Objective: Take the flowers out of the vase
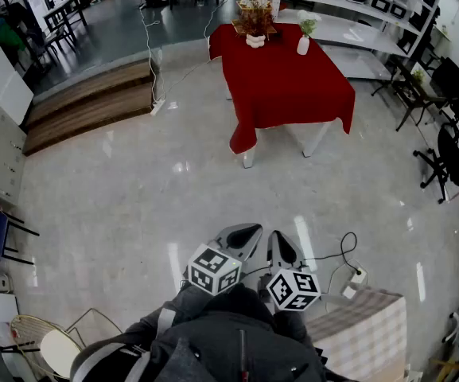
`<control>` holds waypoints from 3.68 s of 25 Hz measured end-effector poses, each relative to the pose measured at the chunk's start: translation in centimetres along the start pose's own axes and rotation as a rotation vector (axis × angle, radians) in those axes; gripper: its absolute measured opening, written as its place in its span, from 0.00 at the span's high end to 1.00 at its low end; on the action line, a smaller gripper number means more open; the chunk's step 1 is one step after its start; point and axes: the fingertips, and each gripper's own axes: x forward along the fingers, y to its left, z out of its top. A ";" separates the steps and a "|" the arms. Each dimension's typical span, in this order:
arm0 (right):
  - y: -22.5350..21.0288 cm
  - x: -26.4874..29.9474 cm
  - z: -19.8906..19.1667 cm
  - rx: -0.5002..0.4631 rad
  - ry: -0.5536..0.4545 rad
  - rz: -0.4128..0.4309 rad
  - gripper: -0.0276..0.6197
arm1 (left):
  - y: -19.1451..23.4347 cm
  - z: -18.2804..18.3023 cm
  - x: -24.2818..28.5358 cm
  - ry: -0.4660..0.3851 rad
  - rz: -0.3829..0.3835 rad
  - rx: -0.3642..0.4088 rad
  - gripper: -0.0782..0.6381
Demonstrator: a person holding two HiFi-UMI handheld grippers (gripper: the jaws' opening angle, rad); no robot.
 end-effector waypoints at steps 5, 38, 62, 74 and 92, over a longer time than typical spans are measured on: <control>-0.3 -0.9 0.3 0.016 -0.031 -0.010 0.94 | -0.8 -0.6 -0.2 0.004 0.003 0.001 0.88; -6.2 13.4 8.5 0.084 -0.073 -0.107 0.94 | 9.0 8.5 13.3 -0.002 -0.089 0.014 0.88; -6.6 28.3 12.2 0.068 -0.059 -0.156 0.94 | 21.7 15.1 20.4 0.010 -0.143 0.025 0.88; -5.4 27.9 10.0 0.092 -0.060 -0.138 0.94 | 22.3 13.0 19.7 0.052 -0.169 -0.030 0.88; -10.4 31.0 13.8 0.112 -0.079 -0.117 0.94 | 23.7 14.7 25.7 0.067 -0.138 0.007 0.88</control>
